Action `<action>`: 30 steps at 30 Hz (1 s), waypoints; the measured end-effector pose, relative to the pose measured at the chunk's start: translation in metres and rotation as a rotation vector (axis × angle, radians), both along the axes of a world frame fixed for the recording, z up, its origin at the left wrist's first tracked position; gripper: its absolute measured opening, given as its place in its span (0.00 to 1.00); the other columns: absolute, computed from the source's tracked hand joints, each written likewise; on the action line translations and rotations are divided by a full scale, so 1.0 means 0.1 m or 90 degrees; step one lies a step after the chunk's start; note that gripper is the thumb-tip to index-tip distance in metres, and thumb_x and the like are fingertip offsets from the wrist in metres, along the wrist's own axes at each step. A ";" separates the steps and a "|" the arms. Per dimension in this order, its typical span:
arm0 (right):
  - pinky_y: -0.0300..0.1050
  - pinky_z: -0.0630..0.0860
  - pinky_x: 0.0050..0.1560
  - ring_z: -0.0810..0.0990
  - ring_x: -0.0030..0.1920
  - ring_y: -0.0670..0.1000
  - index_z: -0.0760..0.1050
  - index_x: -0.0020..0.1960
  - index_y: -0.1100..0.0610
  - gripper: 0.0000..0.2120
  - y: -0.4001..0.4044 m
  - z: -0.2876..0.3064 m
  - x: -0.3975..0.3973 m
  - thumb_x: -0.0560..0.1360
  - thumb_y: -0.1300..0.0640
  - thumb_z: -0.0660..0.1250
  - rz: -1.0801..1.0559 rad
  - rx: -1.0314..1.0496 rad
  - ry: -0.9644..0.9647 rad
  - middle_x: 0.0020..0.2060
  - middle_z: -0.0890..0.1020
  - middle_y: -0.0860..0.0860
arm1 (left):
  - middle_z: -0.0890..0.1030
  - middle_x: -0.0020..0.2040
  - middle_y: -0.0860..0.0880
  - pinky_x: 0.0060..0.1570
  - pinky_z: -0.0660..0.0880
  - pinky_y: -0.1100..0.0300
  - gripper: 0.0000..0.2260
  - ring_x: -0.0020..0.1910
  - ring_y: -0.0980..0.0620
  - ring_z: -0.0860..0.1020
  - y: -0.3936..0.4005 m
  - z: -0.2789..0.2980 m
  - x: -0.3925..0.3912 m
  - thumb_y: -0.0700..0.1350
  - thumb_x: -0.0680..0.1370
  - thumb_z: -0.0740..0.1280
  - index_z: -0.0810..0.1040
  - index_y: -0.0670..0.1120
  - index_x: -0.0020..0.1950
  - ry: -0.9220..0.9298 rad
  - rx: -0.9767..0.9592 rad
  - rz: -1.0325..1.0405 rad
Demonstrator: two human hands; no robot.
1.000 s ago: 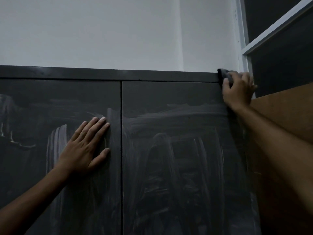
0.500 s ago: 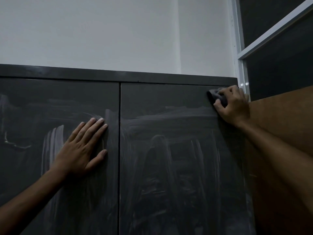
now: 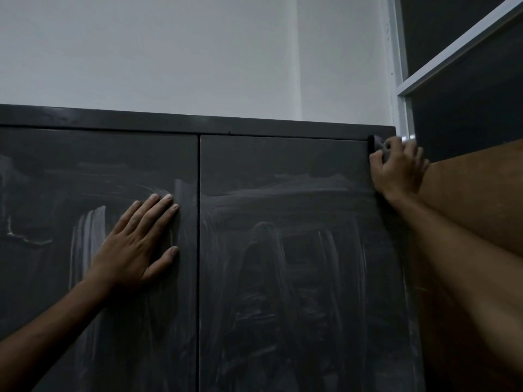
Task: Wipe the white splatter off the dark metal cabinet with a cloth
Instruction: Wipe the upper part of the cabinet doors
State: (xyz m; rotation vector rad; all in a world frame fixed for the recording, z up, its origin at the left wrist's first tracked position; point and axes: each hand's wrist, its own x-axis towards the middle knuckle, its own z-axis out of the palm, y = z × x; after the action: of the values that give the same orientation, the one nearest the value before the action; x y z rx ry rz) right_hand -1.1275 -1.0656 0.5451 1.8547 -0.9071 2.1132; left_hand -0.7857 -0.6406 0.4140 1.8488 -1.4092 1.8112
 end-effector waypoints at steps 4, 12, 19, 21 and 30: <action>0.57 0.70 0.55 0.71 0.53 0.61 0.71 0.58 0.54 0.14 0.16 -0.20 0.17 0.78 0.46 0.60 0.018 -0.079 0.065 0.53 0.72 0.59 | 0.56 0.84 0.41 0.83 0.46 0.48 0.37 0.84 0.43 0.53 0.01 0.00 0.00 0.63 0.81 0.55 0.57 0.42 0.84 0.002 0.002 -0.001; 0.60 0.71 0.56 0.72 0.54 0.62 0.70 0.58 0.55 0.14 -0.02 -0.06 0.05 0.79 0.46 0.58 -0.026 -0.002 0.014 0.54 0.73 0.61 | 0.56 0.85 0.41 0.83 0.47 0.47 0.37 0.85 0.43 0.52 0.00 0.01 0.01 0.63 0.81 0.55 0.58 0.42 0.84 0.000 0.005 0.001; 0.54 0.70 0.44 0.72 0.44 0.59 0.73 0.56 0.57 0.19 -0.09 -0.84 -0.05 0.76 0.44 0.57 -0.016 -0.257 0.264 0.47 0.72 0.59 | 0.55 0.85 0.42 0.83 0.46 0.47 0.37 0.85 0.45 0.50 0.01 0.01 -0.01 0.64 0.81 0.54 0.57 0.42 0.84 0.015 0.010 0.003; 0.54 0.72 0.45 0.73 0.45 0.60 0.71 0.56 0.56 0.16 -0.13 -0.64 -0.11 0.77 0.45 0.58 0.005 -0.164 0.176 0.47 0.73 0.59 | 0.55 0.85 0.42 0.83 0.46 0.47 0.37 0.85 0.45 0.50 0.00 0.00 -0.01 0.63 0.81 0.54 0.57 0.42 0.84 0.014 0.008 0.006; 0.51 0.76 0.37 0.74 0.37 0.56 0.74 0.53 0.56 0.16 -0.19 -0.76 -0.16 0.78 0.43 0.58 0.032 -0.216 0.235 0.42 0.75 0.56 | 0.55 0.85 0.42 0.83 0.48 0.45 0.37 0.85 0.44 0.51 0.00 0.00 0.00 0.63 0.81 0.54 0.57 0.42 0.84 0.018 0.010 -0.004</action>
State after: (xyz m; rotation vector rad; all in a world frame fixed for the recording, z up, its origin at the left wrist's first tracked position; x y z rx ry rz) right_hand -1.1430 -1.0849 0.4695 1.9967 -0.3945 1.7279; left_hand -0.7853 -0.6406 0.4143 1.8682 -1.4220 1.7697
